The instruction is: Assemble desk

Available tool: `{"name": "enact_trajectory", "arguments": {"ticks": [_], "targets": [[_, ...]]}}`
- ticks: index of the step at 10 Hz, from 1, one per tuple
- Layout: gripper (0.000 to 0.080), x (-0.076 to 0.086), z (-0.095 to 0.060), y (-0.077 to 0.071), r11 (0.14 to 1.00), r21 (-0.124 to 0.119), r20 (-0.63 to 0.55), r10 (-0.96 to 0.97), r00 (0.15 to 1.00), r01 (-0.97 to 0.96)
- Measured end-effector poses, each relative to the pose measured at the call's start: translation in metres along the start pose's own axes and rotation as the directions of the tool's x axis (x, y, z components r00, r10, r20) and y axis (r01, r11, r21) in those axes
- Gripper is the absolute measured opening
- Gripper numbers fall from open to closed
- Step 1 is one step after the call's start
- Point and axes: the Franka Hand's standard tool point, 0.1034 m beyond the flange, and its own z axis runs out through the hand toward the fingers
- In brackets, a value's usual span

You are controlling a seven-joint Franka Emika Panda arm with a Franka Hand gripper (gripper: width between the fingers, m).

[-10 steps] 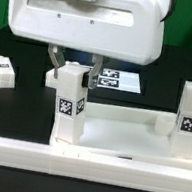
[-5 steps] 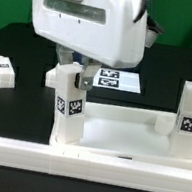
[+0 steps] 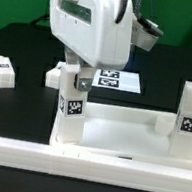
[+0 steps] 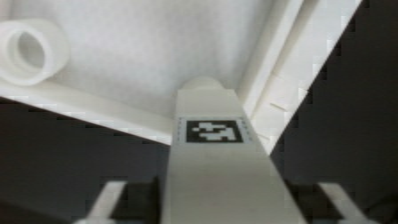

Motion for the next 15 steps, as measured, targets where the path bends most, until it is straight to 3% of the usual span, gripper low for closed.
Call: {"name": "enact_trajectory", "arguments": {"ticks": [1, 2, 3, 4, 8, 10, 15], "targets": [[0.0465, -0.0002, 0.0010, 0.0013, 0.998, -0.002, 0.001, -0.060, 0.998, 0.060], [0.0583, -0.0003, 0.0014, 0.0019, 0.988, -0.003, 0.001, -0.153, 0.988, 0.153], [0.0583, -0.0003, 0.0014, 0.0019, 0.963, -0.005, 0.000, -0.268, 0.963, 0.268], [0.0638, -0.0006, 0.0015, 0.0011, 0.944, -0.003, -0.003, -0.329, 0.944, 0.329], [0.0649, 0.0015, 0.0003, 0.0005, 0.714, -0.005, -0.005, -0.700, 0.714, 0.700], [0.0649, 0.0022, 0.0004, 0.0007, 0.529, -0.008, -0.004, -0.848, 0.529, 0.848], [0.0649, -0.0027, -0.0009, -0.0028, 0.233, -0.020, 0.005, -0.973, 0.233, 0.972]]}}
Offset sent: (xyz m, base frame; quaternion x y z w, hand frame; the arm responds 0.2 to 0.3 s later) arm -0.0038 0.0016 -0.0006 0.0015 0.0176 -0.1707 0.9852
